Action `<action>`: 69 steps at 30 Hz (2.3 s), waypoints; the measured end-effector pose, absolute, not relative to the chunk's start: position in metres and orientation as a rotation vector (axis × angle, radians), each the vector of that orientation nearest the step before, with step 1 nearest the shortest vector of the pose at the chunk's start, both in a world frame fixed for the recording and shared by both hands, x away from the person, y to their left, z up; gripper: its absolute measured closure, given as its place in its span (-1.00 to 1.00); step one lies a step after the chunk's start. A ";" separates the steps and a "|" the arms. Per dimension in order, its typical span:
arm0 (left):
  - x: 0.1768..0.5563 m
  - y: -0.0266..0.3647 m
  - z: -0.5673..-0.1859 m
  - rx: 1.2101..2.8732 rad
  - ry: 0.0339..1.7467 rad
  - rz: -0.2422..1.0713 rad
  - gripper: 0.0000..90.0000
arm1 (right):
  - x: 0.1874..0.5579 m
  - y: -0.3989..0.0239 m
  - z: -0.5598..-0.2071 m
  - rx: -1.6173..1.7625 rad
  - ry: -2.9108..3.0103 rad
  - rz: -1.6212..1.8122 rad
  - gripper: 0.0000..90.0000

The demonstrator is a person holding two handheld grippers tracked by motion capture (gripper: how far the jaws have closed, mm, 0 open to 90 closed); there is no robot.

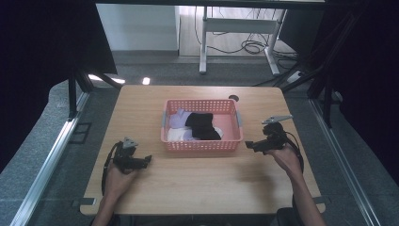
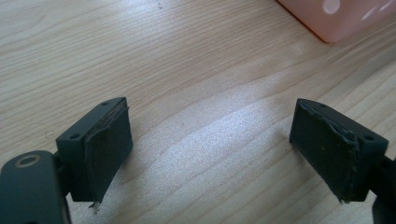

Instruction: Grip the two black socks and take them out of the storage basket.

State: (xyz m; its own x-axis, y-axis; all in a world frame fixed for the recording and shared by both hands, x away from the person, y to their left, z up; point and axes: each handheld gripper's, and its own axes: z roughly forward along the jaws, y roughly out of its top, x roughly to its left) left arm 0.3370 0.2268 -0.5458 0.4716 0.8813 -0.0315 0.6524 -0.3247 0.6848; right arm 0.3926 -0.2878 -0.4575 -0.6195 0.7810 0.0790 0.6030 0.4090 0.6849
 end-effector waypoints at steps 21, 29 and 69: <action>0.337 0.227 -0.546 2.083 1.265 0.465 -0.72 | 0.428 -0.249 -0.415 1.139 2.488 0.959 -0.93; 0.337 0.227 -0.546 2.083 1.265 0.465 -0.72 | 0.444 -0.222 -0.414 1.086 2.548 0.920 -0.84; 0.338 0.227 -0.546 2.078 1.265 0.460 -0.72 | 0.497 -0.089 -0.476 0.774 2.905 0.563 0.70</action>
